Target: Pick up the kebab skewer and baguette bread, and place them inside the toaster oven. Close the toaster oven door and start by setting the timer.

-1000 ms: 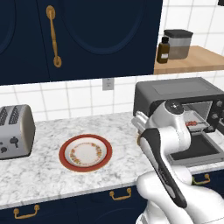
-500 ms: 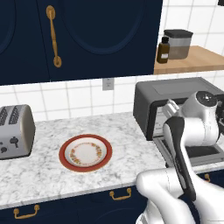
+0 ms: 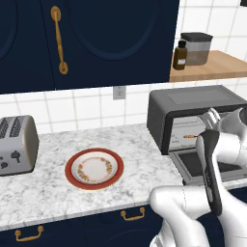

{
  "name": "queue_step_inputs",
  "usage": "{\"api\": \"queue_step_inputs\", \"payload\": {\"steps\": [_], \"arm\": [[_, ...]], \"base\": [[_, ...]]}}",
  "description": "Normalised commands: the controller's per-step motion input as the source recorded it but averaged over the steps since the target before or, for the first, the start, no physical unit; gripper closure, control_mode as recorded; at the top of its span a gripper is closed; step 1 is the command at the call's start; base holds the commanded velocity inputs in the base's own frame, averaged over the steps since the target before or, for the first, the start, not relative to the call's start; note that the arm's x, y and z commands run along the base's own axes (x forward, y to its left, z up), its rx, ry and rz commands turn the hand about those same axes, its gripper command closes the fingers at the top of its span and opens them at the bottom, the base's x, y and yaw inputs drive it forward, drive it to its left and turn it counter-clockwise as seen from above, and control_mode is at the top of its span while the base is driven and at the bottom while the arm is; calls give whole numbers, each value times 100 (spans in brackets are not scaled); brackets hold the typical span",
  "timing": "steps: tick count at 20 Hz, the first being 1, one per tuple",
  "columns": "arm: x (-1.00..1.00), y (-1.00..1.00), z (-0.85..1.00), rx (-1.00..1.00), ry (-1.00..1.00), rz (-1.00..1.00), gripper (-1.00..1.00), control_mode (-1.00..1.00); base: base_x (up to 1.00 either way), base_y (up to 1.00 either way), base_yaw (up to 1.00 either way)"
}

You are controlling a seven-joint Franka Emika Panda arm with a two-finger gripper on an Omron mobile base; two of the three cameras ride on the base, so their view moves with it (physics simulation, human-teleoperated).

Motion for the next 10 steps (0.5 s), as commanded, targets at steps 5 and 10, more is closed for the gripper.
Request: {"api": "queue_step_inputs", "payload": {"steps": [5, 10], "arm": [[59, -19, -3, 3, 0, -5, 100, -100], [54, -16, -39, 9, -1, 0, 100, -100]], "base": [[0, 0, 0], [0, 0, 0]]}}
